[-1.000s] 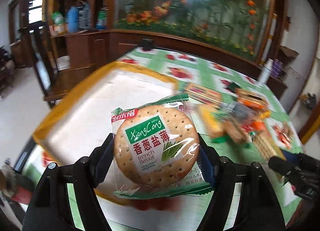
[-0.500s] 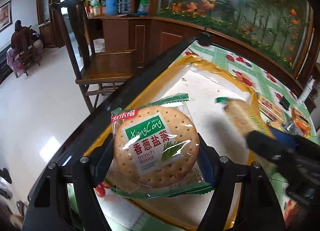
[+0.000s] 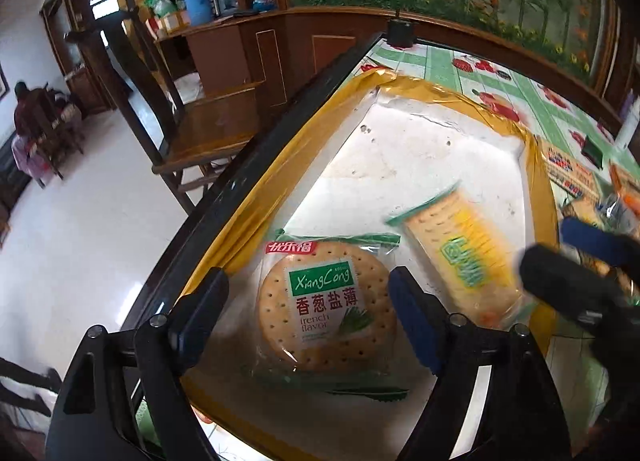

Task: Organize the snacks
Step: 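Carry both packs into the yellow tray and open both tools, then grasp orange chicken-soup cracker pack with right tool while left tool approaches second WEIDAN pack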

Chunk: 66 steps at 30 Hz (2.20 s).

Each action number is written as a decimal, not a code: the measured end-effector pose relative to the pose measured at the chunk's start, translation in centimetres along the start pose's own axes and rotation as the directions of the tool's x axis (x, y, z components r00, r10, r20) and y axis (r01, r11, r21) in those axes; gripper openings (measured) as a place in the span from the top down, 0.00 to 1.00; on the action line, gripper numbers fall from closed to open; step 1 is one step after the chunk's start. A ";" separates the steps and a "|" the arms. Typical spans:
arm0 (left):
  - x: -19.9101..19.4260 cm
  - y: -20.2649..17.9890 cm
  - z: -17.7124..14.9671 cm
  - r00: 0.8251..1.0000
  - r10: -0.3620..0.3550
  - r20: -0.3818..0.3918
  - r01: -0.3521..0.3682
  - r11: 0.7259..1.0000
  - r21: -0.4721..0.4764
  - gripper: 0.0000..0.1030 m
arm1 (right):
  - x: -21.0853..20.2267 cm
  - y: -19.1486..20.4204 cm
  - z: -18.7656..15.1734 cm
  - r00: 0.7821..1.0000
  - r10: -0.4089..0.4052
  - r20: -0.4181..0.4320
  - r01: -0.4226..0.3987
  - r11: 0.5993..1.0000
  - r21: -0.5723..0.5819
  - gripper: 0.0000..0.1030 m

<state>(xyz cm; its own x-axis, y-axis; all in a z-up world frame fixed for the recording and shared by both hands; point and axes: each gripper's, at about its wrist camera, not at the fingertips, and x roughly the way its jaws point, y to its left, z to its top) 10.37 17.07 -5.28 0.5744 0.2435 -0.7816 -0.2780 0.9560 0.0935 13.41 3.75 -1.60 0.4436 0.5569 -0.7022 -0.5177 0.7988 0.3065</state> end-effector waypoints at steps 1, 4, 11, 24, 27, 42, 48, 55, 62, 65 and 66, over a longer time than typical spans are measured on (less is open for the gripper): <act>-0.3 0.0 0.0 1.000 -0.009 0.005 0.009 1.000 -0.006 0.19 | -0.4 -0.1 0.2 1.000 0.001 0.010 -0.001 1.000 0.001 0.18; -1.9 0.5 -0.2 0.997 -0.071 0.031 0.072 0.996 -0.061 0.19 | -3.7 -1.3 -0.3 0.997 -0.043 0.068 0.042 0.999 0.011 0.17; -5.6 -3.7 -0.7 0.972 -0.217 0.094 0.223 0.973 -0.063 0.16 | -12.4 -8.4 -3.5 0.960 -0.217 0.179 0.196 0.972 0.127 0.14; -7.3 -17.5 -1.1 0.927 -0.375 0.018 0.369 0.919 0.138 0.14 | -18.4 -19.7 -9.5 0.908 -0.403 0.117 0.362 0.893 0.266 0.13; -7.2 -18.9 -1.5 0.924 -0.381 0.009 0.375 0.913 0.157 0.14 | -18.7 -20.6 -10.1 0.907 -0.407 0.110 0.366 0.890 0.273 0.13; -0.3 -19.5 3.6 0.947 -0.318 -0.054 0.316 0.948 -0.033 0.14 | -18.1 -21.7 -10.2 0.896 -0.427 0.124 0.381 0.880 0.283 0.13; 0.8 -21.2 3.4 0.958 -0.276 -0.074 0.279 0.960 0.028 0.13 | -17.6 -22.5 -10.3 0.897 -0.430 0.107 0.384 0.875 0.295 0.13; 0.2 -23.0 1.2 0.955 -0.274 -0.110 0.290 0.943 0.165 0.13 | -17.7 -22.5 -10.4 0.894 -0.435 0.107 0.389 0.872 0.297 0.13; -0.8 -22.0 -0.5 0.964 -0.245 -0.107 0.261 0.947 0.185 0.13 | -17.1 -22.5 -9.9 0.881 -0.466 0.077 0.431 0.860 0.274 0.13; -0.9 -21.2 -0.6 0.970 -0.224 -0.097 0.239 0.954 0.184 0.13 | -16.1 -22.8 -9.0 0.885 -0.462 0.051 0.436 0.863 0.255 0.15; -0.9 -20.9 -0.7 0.969 -0.225 -0.099 0.240 0.954 0.180 0.13 | -15.6 -22.9 -8.6 0.887 -0.460 0.034 0.439 0.865 0.244 0.15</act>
<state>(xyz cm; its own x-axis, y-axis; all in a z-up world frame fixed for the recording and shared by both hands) 15.12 -3.24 -7.02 0.5430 0.0047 -0.8397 0.0110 0.9999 0.0127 12.02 -25.17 -3.22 0.6564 0.1344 -0.7424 -0.0748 0.9907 0.1132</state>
